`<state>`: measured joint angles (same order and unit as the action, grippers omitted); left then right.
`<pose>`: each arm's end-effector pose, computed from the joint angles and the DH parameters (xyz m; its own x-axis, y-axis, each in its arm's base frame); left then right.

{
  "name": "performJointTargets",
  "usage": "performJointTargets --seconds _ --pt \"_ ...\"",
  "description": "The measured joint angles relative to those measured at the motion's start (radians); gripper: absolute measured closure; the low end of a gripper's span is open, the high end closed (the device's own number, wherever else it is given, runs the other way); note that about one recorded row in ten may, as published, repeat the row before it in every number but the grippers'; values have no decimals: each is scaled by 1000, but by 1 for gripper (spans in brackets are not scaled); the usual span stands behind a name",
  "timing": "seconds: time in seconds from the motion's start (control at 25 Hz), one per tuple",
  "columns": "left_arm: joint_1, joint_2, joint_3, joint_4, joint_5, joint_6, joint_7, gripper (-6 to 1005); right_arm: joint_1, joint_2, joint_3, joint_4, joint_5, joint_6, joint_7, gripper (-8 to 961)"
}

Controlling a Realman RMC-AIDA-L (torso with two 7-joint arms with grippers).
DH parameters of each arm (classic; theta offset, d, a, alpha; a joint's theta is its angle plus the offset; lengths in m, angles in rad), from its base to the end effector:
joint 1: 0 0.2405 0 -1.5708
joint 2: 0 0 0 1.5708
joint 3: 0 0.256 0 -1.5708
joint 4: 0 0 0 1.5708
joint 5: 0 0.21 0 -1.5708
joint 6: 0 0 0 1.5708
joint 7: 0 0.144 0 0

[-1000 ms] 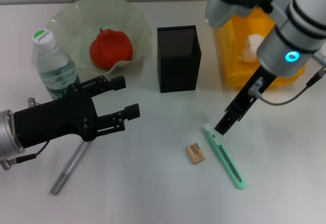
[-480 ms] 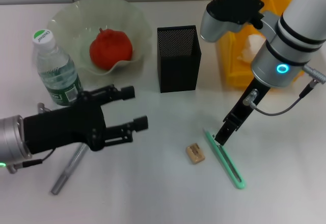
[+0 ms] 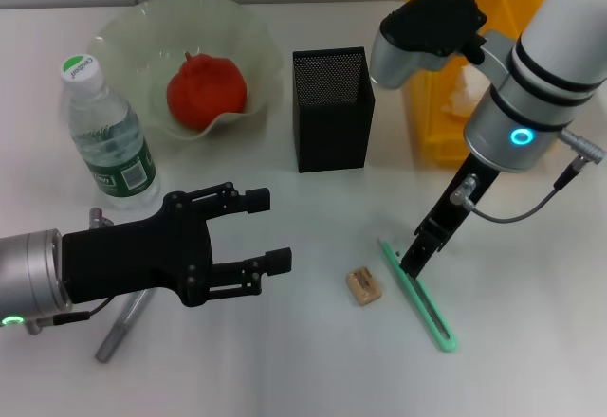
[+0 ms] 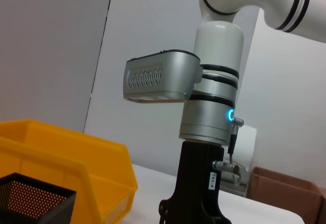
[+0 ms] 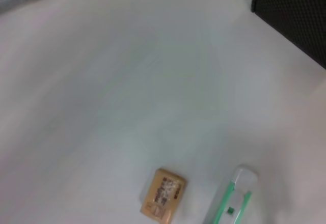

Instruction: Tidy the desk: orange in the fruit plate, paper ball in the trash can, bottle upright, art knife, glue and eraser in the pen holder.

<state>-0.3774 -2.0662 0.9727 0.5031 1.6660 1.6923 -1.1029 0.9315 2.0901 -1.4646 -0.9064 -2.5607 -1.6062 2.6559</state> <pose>-0.2667 0.2638 -0.0279 0.7222 0.2363 0.6501 0.3304 -0.9435 -0.0241 0.1503 0.3615 -0.0564 0.6083 -0.6502 0.4552 -0.5840 -0.7550 -0.2981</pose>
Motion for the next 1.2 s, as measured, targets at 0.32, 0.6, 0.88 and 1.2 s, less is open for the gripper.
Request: performJointTargets --seconds 0.32,0.6,0.88,1.2 --pt "0 -1 1 0 0 -7 0 222 0 1 -16 40 35 29 -1 296" --pt "3 -2 1 0 0 -13 0 223 -2 1 -16 50 36 55 -2 298" --pt "2 -2 1 0 0 -22 0 223 -3 1 -16 51 38 64 -2 373" --pt "-2 -2 1 0 0 -35 0 223 4 1 -16 73 41 73 -2 463"
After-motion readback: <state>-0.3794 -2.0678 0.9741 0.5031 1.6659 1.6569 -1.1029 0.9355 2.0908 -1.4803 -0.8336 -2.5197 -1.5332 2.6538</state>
